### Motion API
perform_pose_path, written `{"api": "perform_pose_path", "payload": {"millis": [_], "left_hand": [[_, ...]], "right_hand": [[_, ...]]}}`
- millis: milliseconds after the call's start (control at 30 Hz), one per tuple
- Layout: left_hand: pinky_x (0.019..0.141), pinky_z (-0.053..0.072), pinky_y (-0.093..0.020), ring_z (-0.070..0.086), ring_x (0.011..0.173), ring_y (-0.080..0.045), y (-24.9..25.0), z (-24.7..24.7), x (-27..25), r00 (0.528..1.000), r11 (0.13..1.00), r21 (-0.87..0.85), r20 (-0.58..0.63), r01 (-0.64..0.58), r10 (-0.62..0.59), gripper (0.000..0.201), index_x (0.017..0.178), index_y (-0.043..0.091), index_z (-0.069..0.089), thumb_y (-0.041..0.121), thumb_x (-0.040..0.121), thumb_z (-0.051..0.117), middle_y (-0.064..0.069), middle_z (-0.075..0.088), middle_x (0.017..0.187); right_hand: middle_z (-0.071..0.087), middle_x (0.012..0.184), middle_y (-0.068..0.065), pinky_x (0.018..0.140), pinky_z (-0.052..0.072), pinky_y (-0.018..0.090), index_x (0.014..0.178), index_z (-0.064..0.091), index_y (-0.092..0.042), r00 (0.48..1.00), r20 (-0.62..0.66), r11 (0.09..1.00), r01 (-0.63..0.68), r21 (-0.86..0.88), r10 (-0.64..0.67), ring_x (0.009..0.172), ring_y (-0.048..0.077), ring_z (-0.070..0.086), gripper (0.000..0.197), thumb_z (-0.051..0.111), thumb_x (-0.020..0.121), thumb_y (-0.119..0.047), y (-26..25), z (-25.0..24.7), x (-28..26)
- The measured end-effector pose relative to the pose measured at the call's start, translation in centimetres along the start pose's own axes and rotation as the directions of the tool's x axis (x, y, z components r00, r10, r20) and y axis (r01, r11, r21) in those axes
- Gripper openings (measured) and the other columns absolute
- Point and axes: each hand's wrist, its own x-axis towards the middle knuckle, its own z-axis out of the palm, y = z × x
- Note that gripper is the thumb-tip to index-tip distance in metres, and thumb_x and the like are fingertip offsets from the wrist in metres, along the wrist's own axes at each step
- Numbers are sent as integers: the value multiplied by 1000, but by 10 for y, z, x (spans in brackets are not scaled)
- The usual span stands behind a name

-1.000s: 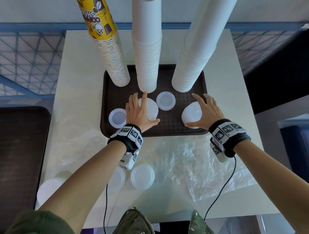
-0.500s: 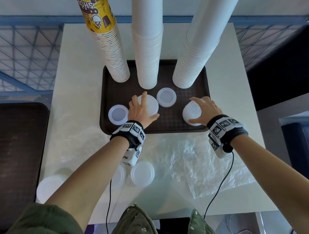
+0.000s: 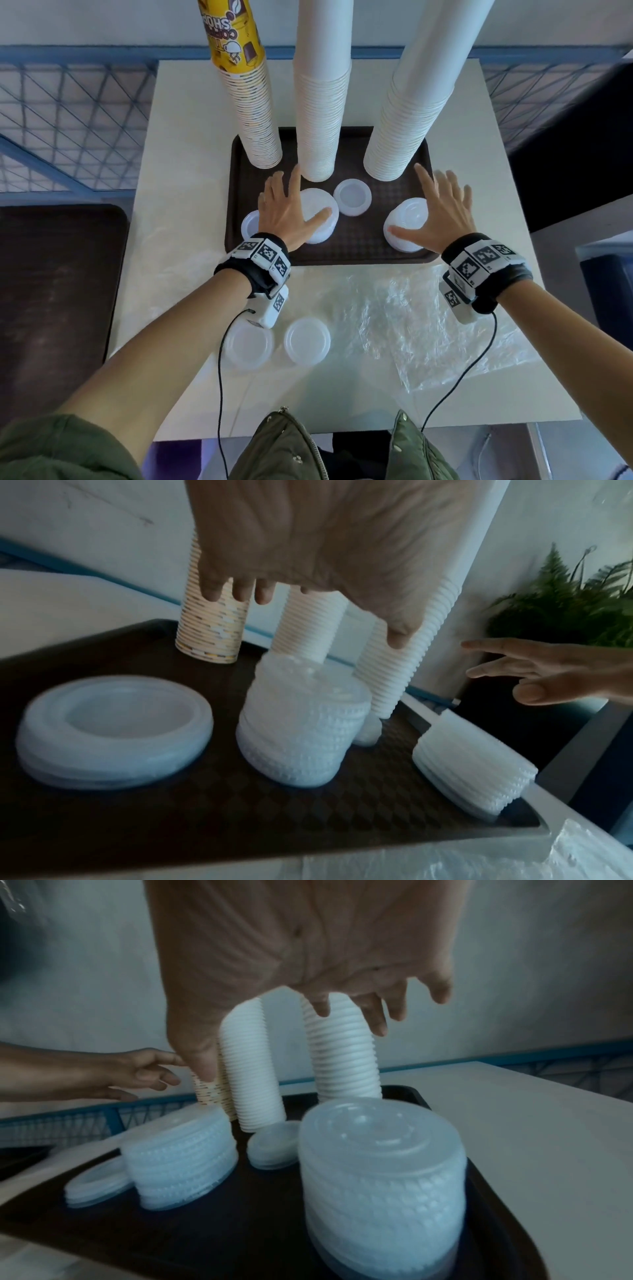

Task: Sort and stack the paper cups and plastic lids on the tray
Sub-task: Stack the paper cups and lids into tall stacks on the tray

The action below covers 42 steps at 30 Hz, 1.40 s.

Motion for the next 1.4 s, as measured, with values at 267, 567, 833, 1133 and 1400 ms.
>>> {"api": "perform_pose_path", "payload": {"millis": [267,567,833,1133,1400], "left_hand": [[76,46,-27,60,83,-20,-13,-80,-46,991,959,-251,-60,-133,122,21,104,6,61,19,90,55,-9,67,92],[95,42,-37,48,115,-28,-61,-59,-136,908,993,98,418,-69,22,59,132,14,39,25,80,65,-10,44,130],[90,40,-39,33,123,-31,-93,4,-178,883,940,327,464,-102,-65,101,143,18,15,36,65,77,-12,26,138],[79,43,-36,41,115,-31,-99,30,-182,925,946,321,372,-50,-77,90,138,16,23,25,66,76,-13,34,131],[81,47,-37,40,117,-32,-101,35,-180,927,945,325,365,-40,-86,92,138,15,23,25,66,79,-15,34,132]], "right_hand": [[62,113,13,85,47,36,116,61,-10,948,-231,921,281,270,-221,100,30,59,36,67,81,-20,-60,-15,-30],[49,128,3,97,42,38,135,39,-25,866,388,948,301,99,-316,116,22,51,73,69,73,-51,-134,41,-107],[33,136,9,97,39,39,145,15,-26,849,491,959,270,-84,-195,121,27,41,103,73,65,-56,-145,105,-148],[33,133,12,90,45,40,145,15,-22,882,450,970,212,-119,-137,116,29,40,95,73,71,-41,-150,131,-155],[36,128,15,85,48,38,143,21,-20,891,437,980,178,-94,-120,112,30,42,93,75,70,-35,-149,136,-154]]}}
